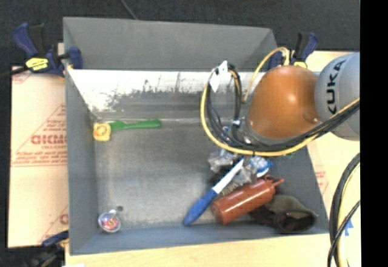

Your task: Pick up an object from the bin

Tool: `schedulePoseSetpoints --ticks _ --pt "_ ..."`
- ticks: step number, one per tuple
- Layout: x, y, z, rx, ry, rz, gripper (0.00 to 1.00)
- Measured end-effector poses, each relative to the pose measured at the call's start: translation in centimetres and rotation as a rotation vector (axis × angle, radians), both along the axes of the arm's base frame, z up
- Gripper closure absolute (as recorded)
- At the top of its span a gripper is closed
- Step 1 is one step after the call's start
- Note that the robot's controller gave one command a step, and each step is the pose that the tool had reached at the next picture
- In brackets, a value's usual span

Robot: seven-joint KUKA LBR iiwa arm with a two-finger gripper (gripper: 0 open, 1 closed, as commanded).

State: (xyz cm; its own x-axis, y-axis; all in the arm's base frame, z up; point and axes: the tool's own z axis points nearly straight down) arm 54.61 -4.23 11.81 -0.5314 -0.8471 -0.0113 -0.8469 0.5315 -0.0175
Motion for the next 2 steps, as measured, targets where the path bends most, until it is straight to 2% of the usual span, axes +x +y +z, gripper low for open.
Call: schedulePoseSetpoints --ticks 1,2 --pt "-0.20 -1.37 0.50 0.002 -0.007 0.102 1.00" --pt "0.48 -2.06 0.14 -0.001 -0.009 0.186 1.00"
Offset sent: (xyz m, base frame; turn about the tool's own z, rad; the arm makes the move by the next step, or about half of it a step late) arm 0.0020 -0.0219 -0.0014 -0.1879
